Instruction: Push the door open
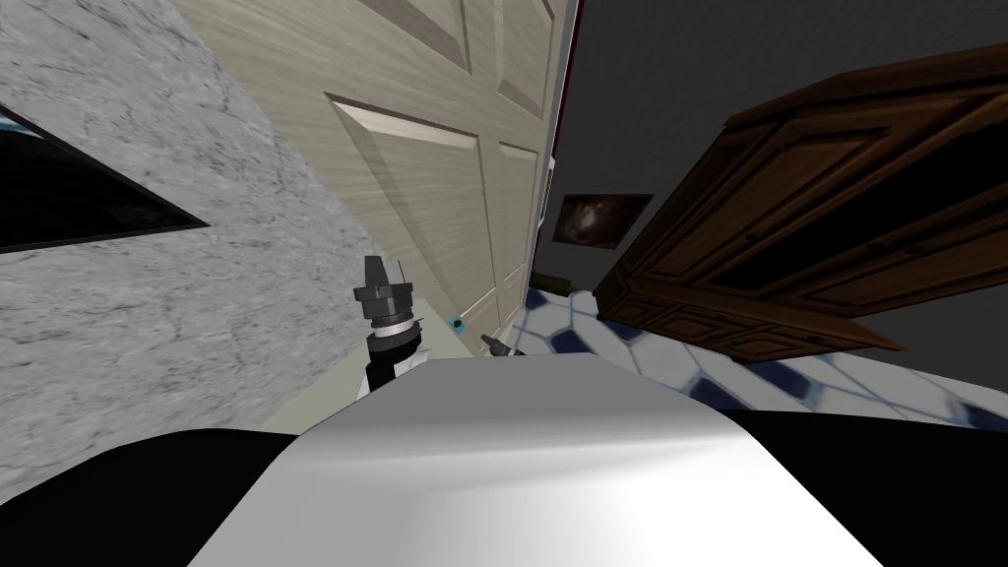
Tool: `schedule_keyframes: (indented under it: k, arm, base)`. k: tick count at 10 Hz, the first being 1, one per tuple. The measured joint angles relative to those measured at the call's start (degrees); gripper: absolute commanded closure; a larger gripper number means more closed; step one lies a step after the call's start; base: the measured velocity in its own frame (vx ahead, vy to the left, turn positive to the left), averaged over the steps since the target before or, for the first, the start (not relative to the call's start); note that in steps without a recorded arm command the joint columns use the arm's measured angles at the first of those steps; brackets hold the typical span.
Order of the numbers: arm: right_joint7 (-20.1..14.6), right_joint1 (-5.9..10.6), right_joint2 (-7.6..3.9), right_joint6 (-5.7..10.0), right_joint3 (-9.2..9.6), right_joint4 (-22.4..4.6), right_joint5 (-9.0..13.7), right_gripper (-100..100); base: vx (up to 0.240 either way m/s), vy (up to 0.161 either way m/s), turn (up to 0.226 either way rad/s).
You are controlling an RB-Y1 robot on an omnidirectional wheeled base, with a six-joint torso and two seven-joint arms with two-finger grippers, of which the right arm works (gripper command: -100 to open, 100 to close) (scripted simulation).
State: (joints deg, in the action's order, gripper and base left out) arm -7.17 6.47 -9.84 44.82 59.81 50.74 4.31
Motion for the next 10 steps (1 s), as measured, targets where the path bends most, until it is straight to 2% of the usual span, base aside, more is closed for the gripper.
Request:
schedule_keyframes:
  k: [3,5,10]
  arm:
    - [1.2,-0.06,2.16,-0.53,-4.06,-2.1,0.4,-100]
    - [1.9,-0.7,2.45,-1.42,-6.09,-1.6,0.6,-100]
    - [2.4,-0.67,3.15,-1.36,-6.92,-2.4,0.5,-100]
  base:
    - [-0.09,0.138,-0.076]
    - [-0.045,0.076,-0.034]
    - [0.125,0.143,0.033]
